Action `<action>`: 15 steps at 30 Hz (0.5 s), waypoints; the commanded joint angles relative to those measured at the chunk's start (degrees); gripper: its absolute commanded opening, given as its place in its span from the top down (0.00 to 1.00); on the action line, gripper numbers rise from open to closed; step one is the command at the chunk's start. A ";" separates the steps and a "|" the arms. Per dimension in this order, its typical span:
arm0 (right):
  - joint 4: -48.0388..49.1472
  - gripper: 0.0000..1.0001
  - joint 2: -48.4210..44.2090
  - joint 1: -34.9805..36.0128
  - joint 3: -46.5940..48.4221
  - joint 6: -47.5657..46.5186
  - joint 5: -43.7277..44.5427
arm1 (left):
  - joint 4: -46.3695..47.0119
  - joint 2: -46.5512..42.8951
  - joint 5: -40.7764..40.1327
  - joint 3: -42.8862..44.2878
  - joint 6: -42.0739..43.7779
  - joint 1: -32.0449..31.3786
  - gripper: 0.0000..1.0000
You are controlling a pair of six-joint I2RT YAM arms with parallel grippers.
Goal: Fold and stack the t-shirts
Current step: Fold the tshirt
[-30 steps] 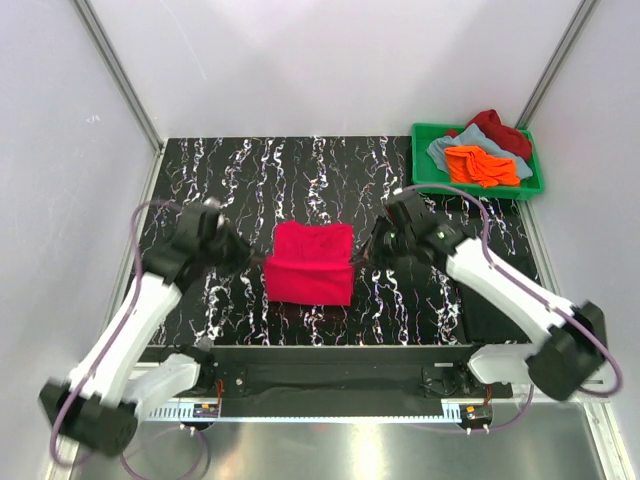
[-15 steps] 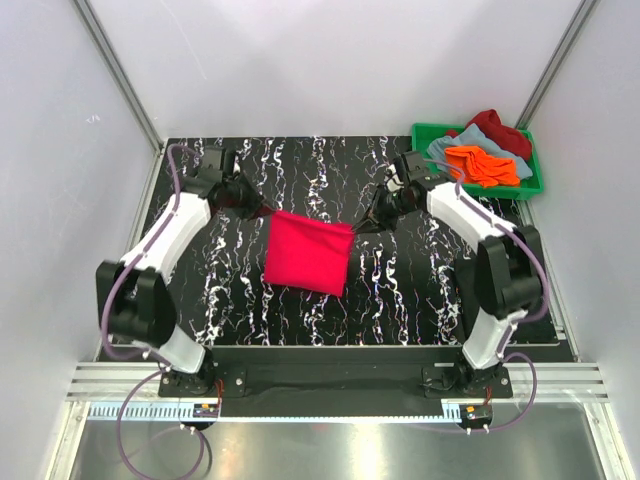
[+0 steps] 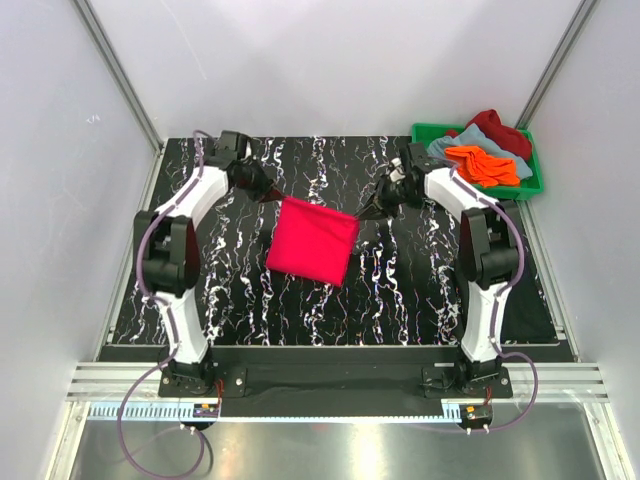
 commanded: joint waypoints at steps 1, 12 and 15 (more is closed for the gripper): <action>-0.52 0.85 3.67 -2.26 4.46 -0.85 -1.76 | 2.80 6.10 2.08 6.31 3.95 1.93 0.88; -18.53 0.56 10.98 -6.92 26.70 -16.04 16.43 | -11.18 8.81 -3.88 24.98 21.01 3.26 0.65; -16.53 0.54 7.91 -5.61 22.95 -15.89 13.73 | -6.81 1.42 -0.56 15.50 20.49 3.08 0.65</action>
